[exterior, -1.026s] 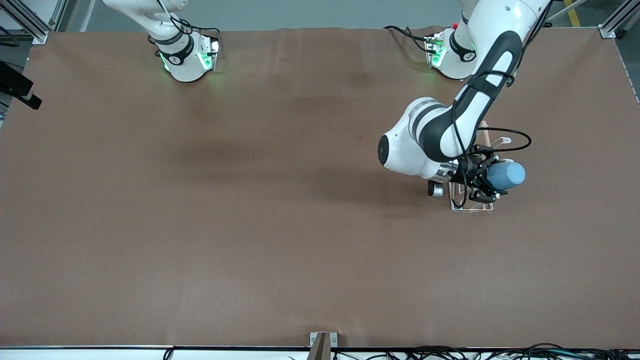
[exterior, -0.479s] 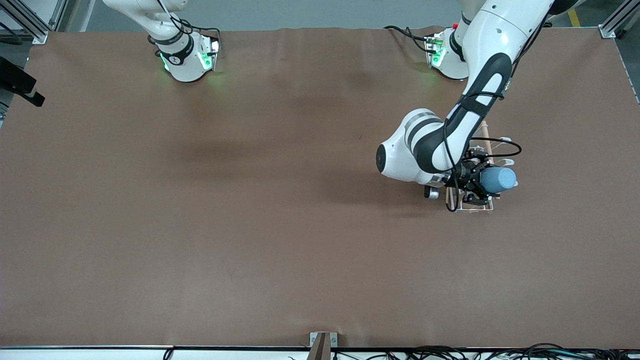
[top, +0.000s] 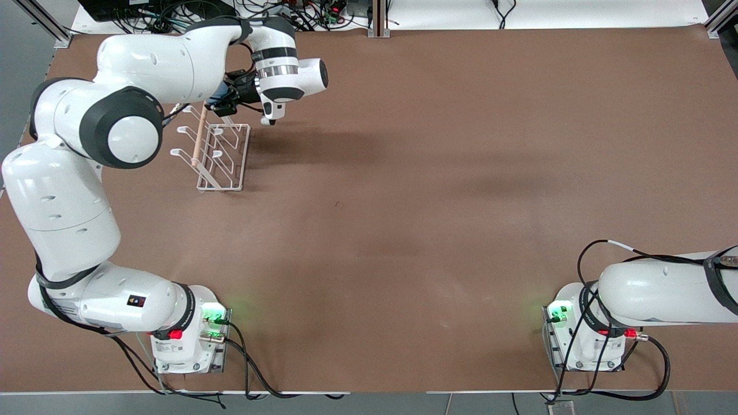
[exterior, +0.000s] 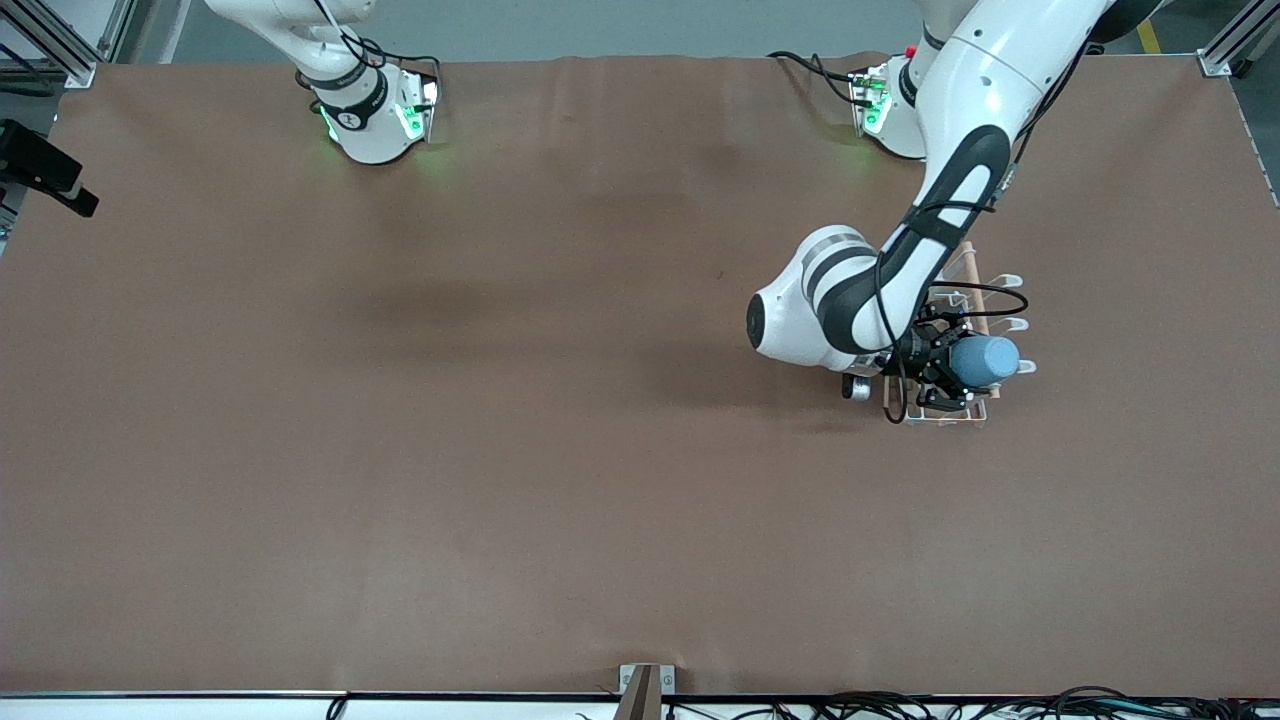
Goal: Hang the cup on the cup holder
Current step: 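Hang the blue cup on a holder hook with the left gripper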
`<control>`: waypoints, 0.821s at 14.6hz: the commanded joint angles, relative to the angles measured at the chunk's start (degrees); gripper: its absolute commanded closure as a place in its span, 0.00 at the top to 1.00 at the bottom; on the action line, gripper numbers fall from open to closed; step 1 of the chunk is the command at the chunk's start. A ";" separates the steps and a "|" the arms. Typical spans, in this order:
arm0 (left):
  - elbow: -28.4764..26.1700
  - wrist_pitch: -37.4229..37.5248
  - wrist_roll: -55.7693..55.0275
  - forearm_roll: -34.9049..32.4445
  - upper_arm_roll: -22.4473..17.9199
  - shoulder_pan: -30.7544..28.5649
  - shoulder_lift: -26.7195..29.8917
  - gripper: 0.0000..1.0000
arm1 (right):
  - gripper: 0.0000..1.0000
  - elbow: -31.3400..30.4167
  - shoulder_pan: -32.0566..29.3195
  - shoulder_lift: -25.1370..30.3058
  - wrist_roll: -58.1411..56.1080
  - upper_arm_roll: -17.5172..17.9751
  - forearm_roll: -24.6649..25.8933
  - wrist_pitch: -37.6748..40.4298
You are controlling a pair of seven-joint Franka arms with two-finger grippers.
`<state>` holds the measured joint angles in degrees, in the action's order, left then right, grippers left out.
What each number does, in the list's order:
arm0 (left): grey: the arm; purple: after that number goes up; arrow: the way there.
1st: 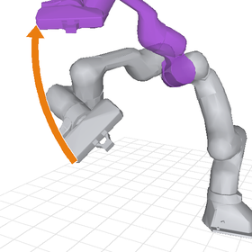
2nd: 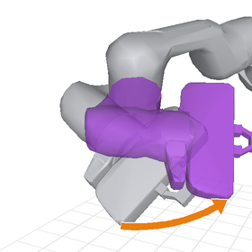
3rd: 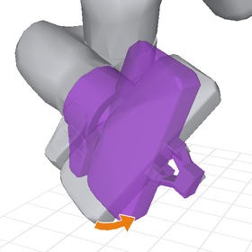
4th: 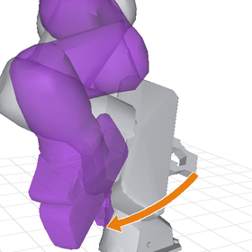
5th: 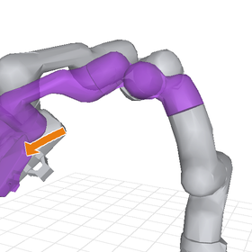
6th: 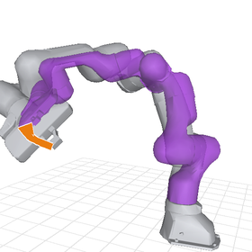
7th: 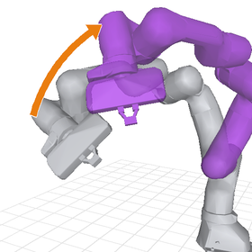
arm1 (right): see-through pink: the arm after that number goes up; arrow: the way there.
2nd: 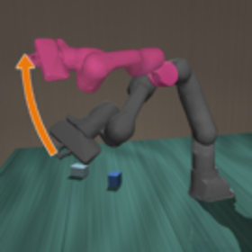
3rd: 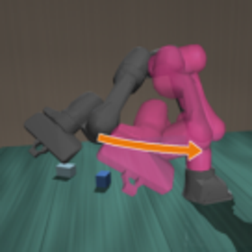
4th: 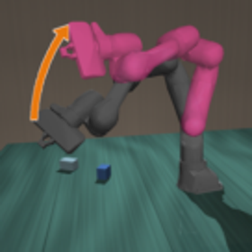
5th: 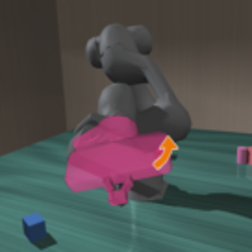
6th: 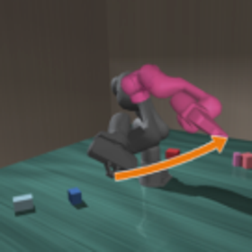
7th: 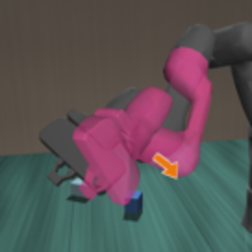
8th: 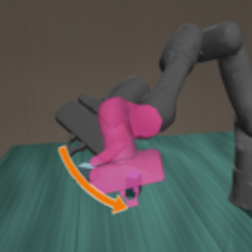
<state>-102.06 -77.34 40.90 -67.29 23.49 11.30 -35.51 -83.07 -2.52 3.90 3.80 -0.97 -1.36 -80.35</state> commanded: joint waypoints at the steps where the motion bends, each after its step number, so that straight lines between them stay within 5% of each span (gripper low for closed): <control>1: 0.20 0.53 -1.69 -1.00 0.15 0.91 -0.70 0.58 | 1.00 -0.42 0.06 0.32 0.42 0.09 0.04 -0.33; 4: 0.37 0.44 -2.75 -0.91 0.24 0.91 -2.28 0.62 | 1.00 -0.42 0.32 0.32 0.33 0.18 -0.05 -0.42; 7: 0.37 0.53 -6.26 -0.65 0.15 1.79 -2.46 1.00 | 1.00 -0.42 0.23 0.32 0.33 0.18 -0.31 -0.51; 12: 0.81 0.96 -5.65 -0.56 0.24 1.53 -0.28 1.00 | 1.00 -0.42 -0.21 0.32 0.33 0.01 -2.51 -0.51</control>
<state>-101.61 -77.25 34.99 -67.29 23.61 12.93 -37.77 -83.08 -2.50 3.90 3.80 -0.90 -2.87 -80.51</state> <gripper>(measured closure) 0.000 0.000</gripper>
